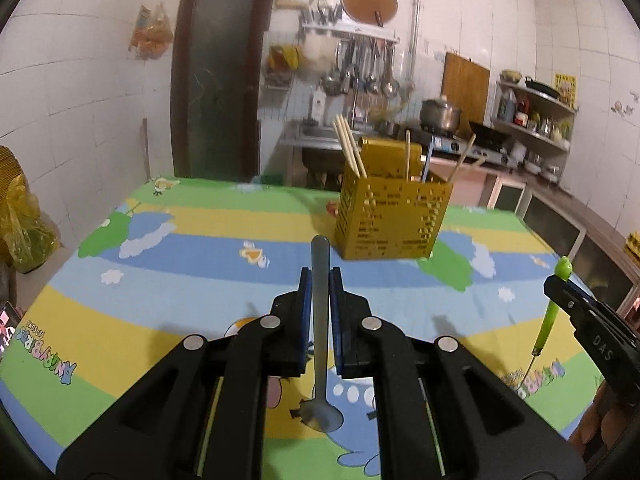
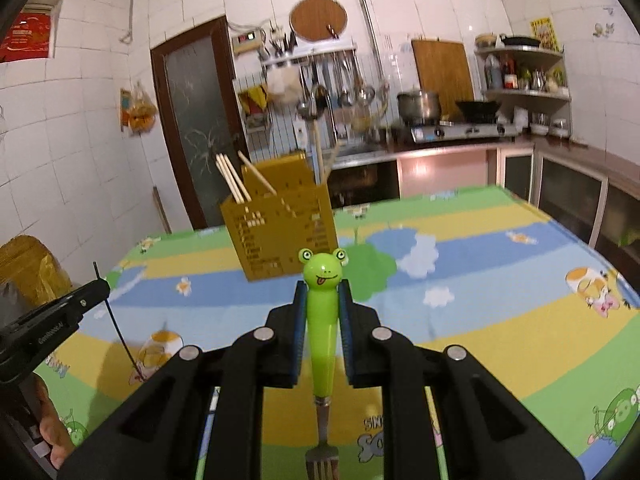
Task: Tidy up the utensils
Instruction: 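Lift the fork and spoon and carry both over the yellow caddy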
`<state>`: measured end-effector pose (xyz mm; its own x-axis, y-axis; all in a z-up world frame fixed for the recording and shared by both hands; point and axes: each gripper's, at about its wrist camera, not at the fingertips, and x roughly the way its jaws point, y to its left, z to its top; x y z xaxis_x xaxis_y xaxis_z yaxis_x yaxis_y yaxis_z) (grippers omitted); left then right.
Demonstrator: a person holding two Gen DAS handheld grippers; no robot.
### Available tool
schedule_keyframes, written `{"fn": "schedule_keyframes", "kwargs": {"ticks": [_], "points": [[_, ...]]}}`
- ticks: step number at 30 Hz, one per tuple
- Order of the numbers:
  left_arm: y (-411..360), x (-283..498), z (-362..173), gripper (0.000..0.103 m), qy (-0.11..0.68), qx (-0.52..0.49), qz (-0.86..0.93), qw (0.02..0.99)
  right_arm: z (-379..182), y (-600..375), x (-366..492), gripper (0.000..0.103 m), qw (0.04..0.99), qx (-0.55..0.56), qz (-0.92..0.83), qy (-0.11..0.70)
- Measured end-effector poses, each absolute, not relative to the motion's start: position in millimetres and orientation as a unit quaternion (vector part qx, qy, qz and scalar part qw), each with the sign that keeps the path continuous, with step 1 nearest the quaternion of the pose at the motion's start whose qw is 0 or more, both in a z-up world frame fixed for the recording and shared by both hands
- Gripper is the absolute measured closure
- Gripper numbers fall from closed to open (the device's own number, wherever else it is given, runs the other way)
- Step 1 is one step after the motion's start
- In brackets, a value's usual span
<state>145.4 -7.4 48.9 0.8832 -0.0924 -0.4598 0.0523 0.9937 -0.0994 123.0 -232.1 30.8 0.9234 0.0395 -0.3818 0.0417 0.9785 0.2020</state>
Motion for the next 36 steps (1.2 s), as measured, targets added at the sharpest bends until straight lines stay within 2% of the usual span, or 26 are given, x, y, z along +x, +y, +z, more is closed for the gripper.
{"fn": "schedule_keyframes", "kwargs": {"ticks": [9,25,36], "points": [[-12,151,63,0.095,0.209,-0.029,-0.029,0.977,50,-230,128,0.087,0.984,0.078,0.004,0.158],[-42,190,85,0.095,0.161,0.013,-0.015,0.987,73,-238,174,0.087,0.988,0.048,0.014,0.146],[-64,231,155,0.095,0.074,0.009,-0.047,0.996,140,-254,213,0.087,0.996,0.057,0.031,0.067]]}}
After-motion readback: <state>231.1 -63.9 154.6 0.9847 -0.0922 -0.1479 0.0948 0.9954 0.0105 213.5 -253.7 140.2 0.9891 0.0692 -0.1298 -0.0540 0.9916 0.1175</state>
